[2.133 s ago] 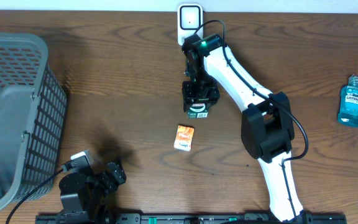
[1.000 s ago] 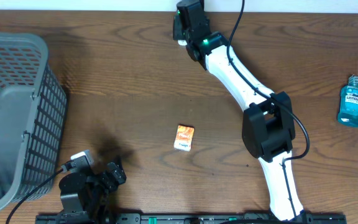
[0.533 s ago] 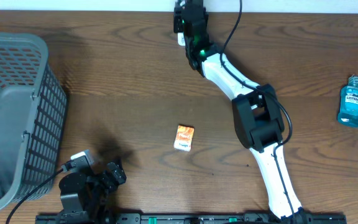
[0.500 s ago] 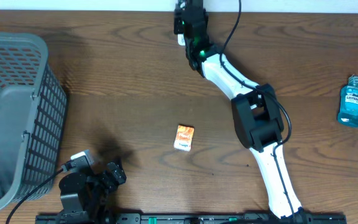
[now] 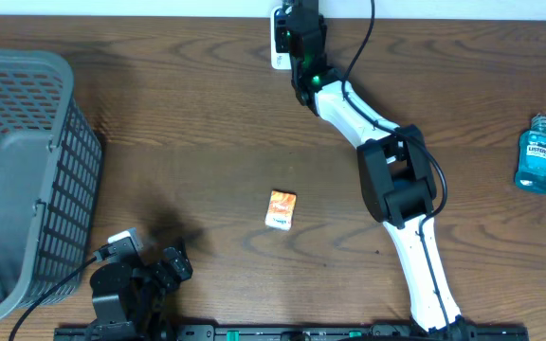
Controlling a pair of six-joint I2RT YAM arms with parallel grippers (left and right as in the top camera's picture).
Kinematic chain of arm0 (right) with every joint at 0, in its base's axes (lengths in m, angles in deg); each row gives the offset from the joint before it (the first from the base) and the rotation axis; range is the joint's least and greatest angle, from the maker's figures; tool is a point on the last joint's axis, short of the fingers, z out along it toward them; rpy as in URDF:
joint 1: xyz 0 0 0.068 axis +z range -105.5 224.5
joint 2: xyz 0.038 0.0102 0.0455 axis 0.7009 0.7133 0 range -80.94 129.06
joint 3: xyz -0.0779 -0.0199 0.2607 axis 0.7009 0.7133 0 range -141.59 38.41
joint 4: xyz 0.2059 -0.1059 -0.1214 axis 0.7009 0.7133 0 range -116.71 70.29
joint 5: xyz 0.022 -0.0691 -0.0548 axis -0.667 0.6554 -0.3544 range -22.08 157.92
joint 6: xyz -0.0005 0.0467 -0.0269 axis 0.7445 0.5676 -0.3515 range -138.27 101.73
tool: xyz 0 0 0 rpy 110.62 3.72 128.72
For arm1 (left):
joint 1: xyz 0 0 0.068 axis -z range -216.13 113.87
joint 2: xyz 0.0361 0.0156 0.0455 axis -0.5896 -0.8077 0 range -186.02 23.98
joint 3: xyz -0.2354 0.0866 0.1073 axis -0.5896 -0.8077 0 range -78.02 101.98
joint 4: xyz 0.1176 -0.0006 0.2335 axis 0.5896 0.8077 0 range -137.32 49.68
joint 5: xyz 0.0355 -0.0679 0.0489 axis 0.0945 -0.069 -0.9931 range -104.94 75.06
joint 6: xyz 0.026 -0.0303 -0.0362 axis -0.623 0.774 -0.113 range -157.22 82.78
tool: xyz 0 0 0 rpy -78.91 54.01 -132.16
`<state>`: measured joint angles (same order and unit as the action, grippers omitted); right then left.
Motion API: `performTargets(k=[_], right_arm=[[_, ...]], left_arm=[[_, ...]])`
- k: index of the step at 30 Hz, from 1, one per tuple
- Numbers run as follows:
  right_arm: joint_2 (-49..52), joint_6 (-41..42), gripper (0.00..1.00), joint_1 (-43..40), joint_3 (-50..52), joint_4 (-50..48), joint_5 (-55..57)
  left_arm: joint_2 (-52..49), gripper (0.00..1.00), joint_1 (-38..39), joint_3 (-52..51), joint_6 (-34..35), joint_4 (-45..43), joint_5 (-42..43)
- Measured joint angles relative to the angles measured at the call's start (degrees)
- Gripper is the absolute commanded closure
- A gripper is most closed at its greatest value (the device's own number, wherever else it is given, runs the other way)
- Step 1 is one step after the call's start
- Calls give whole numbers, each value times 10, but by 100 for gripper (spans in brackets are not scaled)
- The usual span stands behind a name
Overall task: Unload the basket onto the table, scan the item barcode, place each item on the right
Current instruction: 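Carry the green tin to the right table edge and release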
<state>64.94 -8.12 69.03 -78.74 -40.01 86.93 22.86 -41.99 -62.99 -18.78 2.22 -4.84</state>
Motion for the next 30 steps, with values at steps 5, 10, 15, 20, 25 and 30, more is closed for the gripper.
performTargets(k=[5,10,15,20,25,30], right_arm=[[0,-1,78,-12,0,62,33],[-24,-2,79,-49,-2,205,97],[-35,-1,80,-127,-2,343,163],[-35,27,81,-238,-1,469,193],[-35,54,51,-356,-1,555,180],[-38,69,1,-427,-2,606,142]], left_arm=[[0,2,0,0,0,0,0],[0,2,0,0,0,0,0],[0,2,0,0,0,0,0],[0,2,0,0,0,0,0],[0,2,0,0,0,0,0],[0,2,0,0,0,0,0]])
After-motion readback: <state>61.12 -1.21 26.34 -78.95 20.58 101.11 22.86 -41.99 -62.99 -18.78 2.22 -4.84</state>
